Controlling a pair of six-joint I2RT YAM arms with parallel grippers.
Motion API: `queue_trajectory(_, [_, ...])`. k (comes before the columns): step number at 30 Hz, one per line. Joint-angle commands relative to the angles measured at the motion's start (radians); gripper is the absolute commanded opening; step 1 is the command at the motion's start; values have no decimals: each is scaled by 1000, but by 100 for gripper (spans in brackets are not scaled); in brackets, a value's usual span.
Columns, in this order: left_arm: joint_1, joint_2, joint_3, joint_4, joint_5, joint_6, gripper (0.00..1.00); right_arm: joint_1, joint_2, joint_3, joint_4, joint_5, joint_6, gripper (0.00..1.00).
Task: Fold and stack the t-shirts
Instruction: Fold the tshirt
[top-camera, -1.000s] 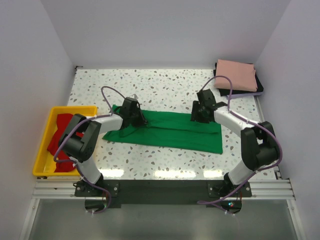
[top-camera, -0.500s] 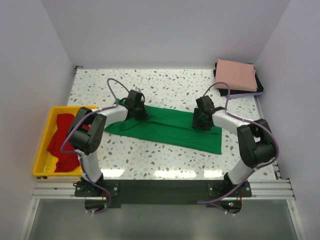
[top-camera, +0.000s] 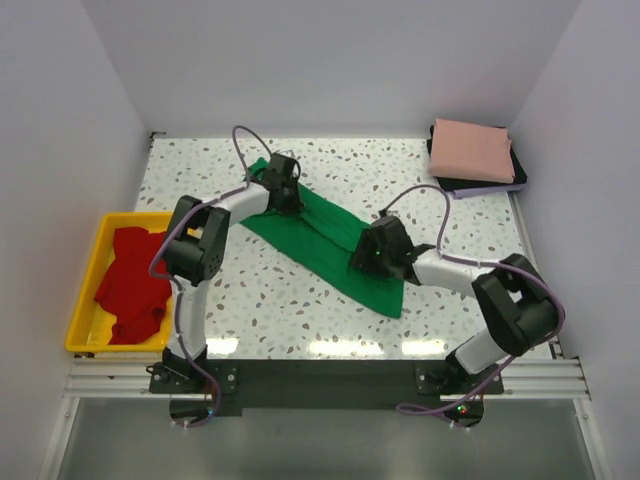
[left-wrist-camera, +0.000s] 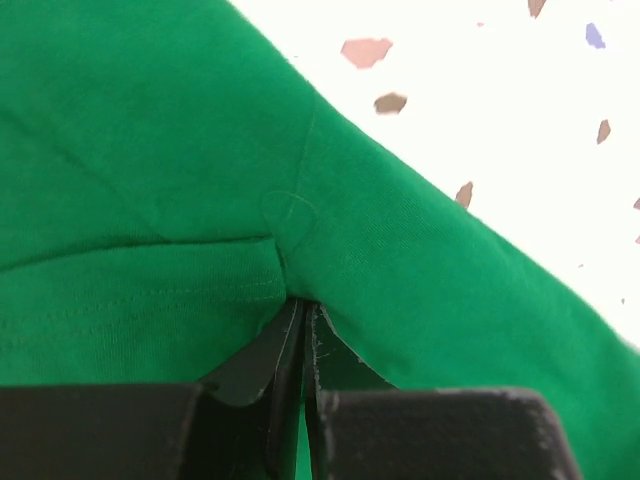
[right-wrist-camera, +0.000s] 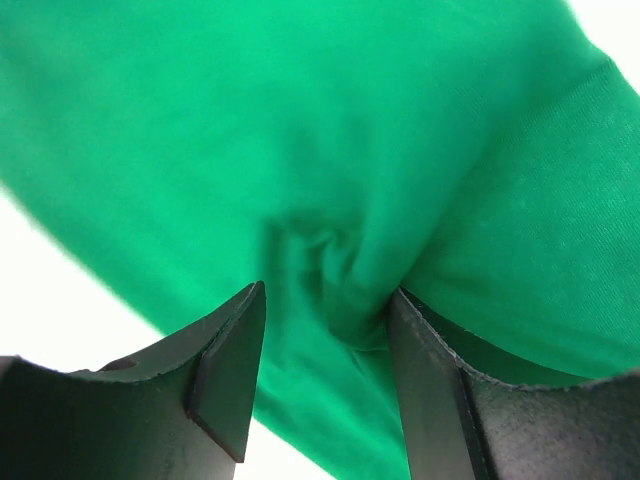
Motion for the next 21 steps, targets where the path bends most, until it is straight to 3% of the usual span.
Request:
queue_trajectory(1, [7,62,79,4,-1,81,9,158,52,-96,145,-144,259,55])
queue_trajectory(5, [9,116,151,25,54,116,11,289,80,-38,184,-93,373,55])
queue_trajectory(13, [47,248,312,87,257,149,28,326,143,182,80,-54,313,61])
queue_trajectory(21, [95,274,381,154,424,142,50,326,-52,183,-105,102,183,72])
